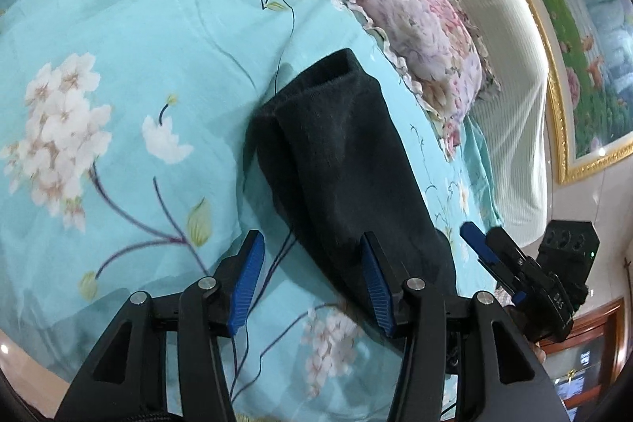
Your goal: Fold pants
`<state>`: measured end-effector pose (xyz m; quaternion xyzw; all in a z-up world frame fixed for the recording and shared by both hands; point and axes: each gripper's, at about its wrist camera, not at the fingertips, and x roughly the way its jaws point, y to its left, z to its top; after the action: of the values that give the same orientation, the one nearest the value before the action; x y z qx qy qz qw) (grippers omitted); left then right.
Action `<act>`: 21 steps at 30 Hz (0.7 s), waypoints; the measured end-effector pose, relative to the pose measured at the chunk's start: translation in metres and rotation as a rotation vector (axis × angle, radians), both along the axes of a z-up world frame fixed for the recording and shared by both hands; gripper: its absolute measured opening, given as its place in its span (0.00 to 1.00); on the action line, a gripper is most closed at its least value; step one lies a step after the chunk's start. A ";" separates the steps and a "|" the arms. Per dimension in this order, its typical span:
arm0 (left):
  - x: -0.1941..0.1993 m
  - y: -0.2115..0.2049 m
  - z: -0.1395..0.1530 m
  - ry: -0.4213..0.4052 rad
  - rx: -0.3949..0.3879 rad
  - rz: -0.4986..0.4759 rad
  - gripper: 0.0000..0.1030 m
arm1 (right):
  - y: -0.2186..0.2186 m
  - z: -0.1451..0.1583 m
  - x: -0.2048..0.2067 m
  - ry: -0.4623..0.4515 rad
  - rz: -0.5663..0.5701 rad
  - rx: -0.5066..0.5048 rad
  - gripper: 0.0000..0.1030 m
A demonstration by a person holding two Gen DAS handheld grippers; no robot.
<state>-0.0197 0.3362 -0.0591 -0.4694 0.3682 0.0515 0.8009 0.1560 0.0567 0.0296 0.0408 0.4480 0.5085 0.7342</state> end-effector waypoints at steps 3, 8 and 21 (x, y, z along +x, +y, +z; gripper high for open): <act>0.008 0.005 -0.001 0.007 0.002 0.005 0.51 | 0.021 -0.003 0.011 -0.004 0.034 -0.023 0.54; 0.018 0.010 -0.005 0.012 -0.014 0.016 0.51 | 0.060 -0.011 0.028 -0.012 0.115 -0.066 0.54; 0.033 0.013 -0.007 0.021 -0.001 0.031 0.48 | 0.154 -0.035 0.050 -0.023 0.312 -0.149 0.54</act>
<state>0.0134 0.3490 -0.0664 -0.4747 0.3694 0.0685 0.7959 0.2055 0.2104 -0.0059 -0.0896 0.4768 0.5823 0.6523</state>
